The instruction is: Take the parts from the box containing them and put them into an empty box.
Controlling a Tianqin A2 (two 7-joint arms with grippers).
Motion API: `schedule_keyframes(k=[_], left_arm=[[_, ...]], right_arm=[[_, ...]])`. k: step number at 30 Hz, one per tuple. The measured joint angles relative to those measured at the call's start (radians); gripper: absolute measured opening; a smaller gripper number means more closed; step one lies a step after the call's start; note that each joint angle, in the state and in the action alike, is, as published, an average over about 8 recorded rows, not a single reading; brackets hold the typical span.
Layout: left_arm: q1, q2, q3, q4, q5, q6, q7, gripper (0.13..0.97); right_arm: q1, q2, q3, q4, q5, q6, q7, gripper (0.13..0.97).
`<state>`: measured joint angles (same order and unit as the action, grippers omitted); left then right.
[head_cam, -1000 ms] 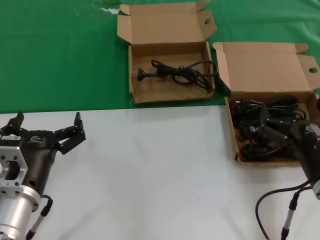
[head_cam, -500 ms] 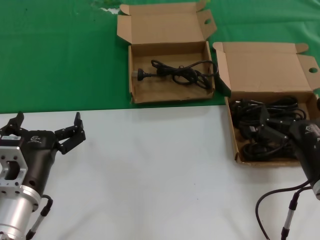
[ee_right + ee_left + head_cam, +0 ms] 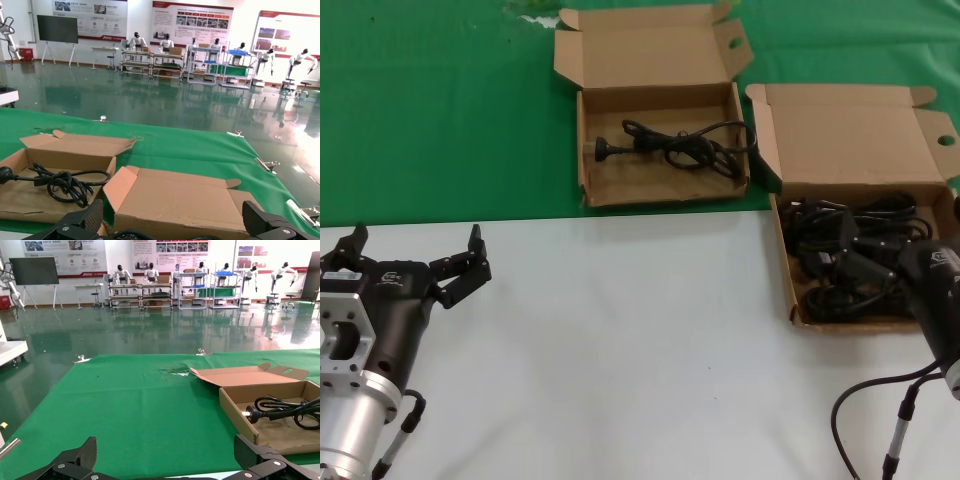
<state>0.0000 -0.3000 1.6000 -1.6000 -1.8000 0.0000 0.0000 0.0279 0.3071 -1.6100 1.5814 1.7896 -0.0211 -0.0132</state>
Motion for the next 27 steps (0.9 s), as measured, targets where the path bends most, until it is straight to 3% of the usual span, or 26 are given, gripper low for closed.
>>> schedule_keyframes(k=[27], left_arm=[[0.000,0.000,0.000,0.000,0.000,0.000,0.000,0.966]], right_arm=[[0.000,0.000,0.000,0.000,0.000,0.000,0.000,0.966]])
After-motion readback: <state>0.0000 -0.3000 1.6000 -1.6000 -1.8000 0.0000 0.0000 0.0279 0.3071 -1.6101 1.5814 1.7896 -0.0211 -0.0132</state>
